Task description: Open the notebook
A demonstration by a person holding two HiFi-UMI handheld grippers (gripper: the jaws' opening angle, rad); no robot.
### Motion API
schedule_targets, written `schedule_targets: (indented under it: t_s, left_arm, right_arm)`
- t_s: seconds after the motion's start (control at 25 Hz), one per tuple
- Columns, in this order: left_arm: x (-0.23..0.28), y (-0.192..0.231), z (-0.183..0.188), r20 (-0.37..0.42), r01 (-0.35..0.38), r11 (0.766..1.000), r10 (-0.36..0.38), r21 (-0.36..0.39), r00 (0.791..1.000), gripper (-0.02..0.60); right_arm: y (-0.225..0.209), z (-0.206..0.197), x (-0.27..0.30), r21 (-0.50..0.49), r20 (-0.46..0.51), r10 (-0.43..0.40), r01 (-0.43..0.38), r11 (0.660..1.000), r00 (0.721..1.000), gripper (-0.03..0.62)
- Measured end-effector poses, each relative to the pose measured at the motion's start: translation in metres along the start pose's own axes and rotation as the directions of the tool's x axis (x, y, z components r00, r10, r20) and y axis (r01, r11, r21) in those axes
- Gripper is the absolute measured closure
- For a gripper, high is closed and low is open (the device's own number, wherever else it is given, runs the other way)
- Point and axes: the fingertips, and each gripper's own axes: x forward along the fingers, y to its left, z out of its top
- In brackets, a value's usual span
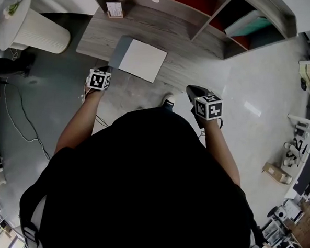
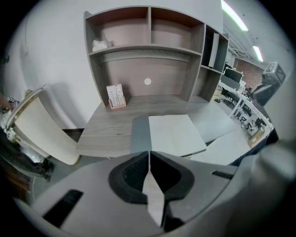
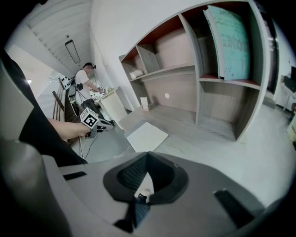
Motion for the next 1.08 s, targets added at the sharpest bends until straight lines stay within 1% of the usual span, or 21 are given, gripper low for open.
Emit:
schedule_targets:
  t_s: [0.12,0.28,0.56,0.84,1.08]
  left_arm:
    - [-0.002,-0.003,0.002,0.009,0.015,1.0,-0.015,-0.01,1.0,0.565]
    - [-0.005,-0.01,0.005,0.023,0.038,0.999,-0.038,0.002,0.999,0.565]
    - [-0.017,-0.014,0.01,0.086,0.099,0.995,-0.098,-0.009,0.991,0.565]
    - [-0.028,-0.009,0.003,0.106,0.119,0.993,-0.117,-0.013,0.987,0.565]
    - [-0.037,-0.006,-0.006,0.113,0.131,0.991,-0.126,-0.033,0.986,0.565]
  right_arm:
    - [0.0,0.0,-0.006,-0.002,0.008,-0.012,0.012,1.0,1.0,0.594]
    - [0.0,0.0,-0.013,0.001,0.02,-0.031,0.031,1.0,0.999,0.594]
    - [0.006,0.0,-0.026,0.002,0.047,-0.064,0.064,0.998,0.997,0.594]
    - [0.013,-0.004,-0.038,0.02,0.078,-0.095,0.094,0.995,0.992,0.594]
    - [0.024,-0.006,-0.044,0.034,0.1,-0.114,0.111,0.993,0.988,0.594]
